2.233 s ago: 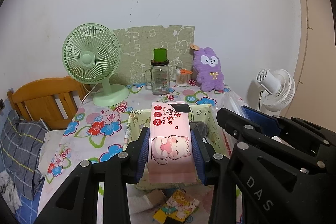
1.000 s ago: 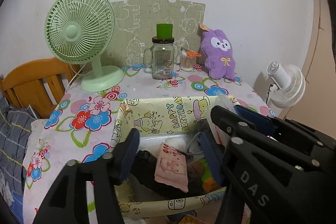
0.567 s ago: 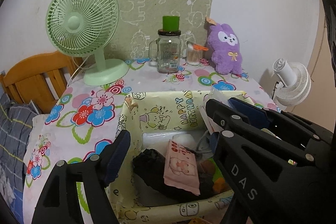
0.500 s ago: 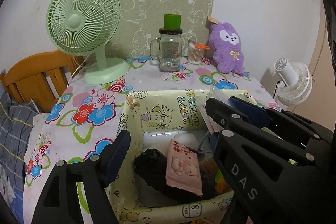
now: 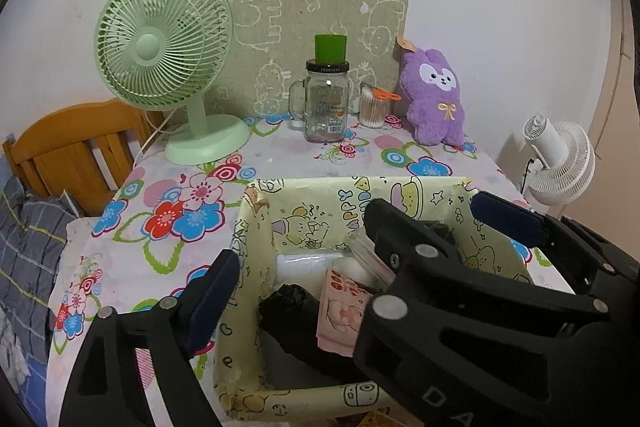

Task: Organize soft objects
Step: 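Open left tool to drop pink pack into box while right tool releases the clear bag, then withdraw both open tools from the box toward the yellow cartoon pack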

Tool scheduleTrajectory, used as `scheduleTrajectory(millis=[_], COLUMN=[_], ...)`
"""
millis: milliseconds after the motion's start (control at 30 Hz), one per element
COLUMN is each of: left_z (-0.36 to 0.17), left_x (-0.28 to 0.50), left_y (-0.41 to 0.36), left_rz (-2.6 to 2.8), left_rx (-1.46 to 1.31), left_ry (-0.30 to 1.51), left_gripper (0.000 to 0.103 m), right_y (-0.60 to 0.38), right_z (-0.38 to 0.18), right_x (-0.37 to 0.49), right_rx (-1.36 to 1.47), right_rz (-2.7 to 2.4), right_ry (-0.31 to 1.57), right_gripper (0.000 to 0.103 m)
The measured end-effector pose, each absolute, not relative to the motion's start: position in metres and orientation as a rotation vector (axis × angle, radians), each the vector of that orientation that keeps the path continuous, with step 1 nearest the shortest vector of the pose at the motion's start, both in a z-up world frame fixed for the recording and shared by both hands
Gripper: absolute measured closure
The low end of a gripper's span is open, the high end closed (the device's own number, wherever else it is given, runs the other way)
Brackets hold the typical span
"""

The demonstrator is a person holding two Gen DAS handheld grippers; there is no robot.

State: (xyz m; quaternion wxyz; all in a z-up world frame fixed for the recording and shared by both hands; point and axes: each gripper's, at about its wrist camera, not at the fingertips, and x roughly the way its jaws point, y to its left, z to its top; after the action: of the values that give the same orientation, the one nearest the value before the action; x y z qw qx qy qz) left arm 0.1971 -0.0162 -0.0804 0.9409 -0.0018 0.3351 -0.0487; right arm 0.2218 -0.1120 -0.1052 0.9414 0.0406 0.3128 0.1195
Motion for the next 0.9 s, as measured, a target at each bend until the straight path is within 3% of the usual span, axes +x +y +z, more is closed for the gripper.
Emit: scheduleTrajectory(millis=[200, 400, 900], left_z=[-0.072, -0.062, -0.033], left_x=[0.189, 0.178, 0.138], left_y=[-0.018, -0.022, -0.031], left_rz=[-0.104, -0.095, -0.115], left_rx=[-0.006, 0.005, 0.019], left_ry=[0.669, 0.652, 0.578], left_gripper=[0.009, 0.004, 0.001], right_y=[-0.115, -0.121, -0.132], right_z=[-0.095, -0.084, -0.054], right_x=[0.21, 0.196, 0.151], right_rx=[0.083, 0.086, 0.088], right_rz=[0.23, 0.196, 0.153], right_ry=[0.623, 0.613, 0.546], right_gripper=[0.023, 0.016, 0.006])
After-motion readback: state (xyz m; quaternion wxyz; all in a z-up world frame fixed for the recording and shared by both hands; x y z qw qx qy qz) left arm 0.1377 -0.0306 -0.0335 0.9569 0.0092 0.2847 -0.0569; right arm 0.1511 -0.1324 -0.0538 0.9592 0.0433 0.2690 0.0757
